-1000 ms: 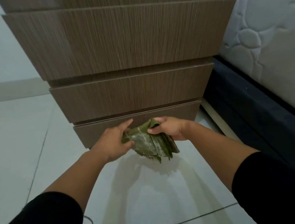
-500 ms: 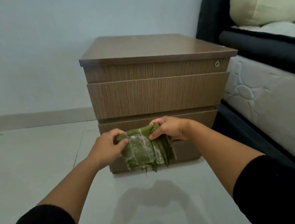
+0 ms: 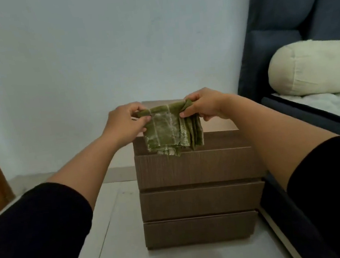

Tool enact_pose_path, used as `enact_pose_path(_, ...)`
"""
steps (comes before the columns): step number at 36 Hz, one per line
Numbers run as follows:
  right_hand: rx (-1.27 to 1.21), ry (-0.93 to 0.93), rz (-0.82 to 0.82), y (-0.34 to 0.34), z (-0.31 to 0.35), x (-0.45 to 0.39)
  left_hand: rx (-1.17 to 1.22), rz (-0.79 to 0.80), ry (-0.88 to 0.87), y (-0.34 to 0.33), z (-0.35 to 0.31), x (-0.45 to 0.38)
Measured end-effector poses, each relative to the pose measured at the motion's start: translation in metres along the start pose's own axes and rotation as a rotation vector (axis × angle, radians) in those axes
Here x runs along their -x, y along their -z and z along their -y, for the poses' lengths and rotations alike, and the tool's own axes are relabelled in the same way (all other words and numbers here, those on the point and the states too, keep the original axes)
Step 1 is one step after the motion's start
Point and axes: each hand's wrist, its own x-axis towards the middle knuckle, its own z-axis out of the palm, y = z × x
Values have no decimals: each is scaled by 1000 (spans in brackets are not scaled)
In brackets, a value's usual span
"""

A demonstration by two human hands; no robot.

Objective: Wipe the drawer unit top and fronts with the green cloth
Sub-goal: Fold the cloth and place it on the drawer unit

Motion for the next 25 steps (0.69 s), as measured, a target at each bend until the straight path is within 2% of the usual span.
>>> enact_pose_path(6,-191,123,-222,12,14,-27,-151,-225,-105,9,-32,-38)
enact_pose_path(10,-119,159,-352,-1,3,-41,-184,-279,-94,2,-29,-49)
enact_pose_path(12,-150,157,-324,-12,-6,-45,-216,-262,-77,-6,-18,-47)
enact_pose_path(14,-138,148,-229,-26,-18,-48,-269,-200,-54,-16,-2,-43)
enact_pose_path(19,300,83,-97,-59,-60,-61,-490,101,-13,-36,43,-28)
enact_pose_path(21,361,106,-70,-64,-70,-64,-568,143,-37,-41,56,-25)
enact_pose_path(25,517,163,-19,-65,-75,-67,-592,124,-82,-47,71,-29)
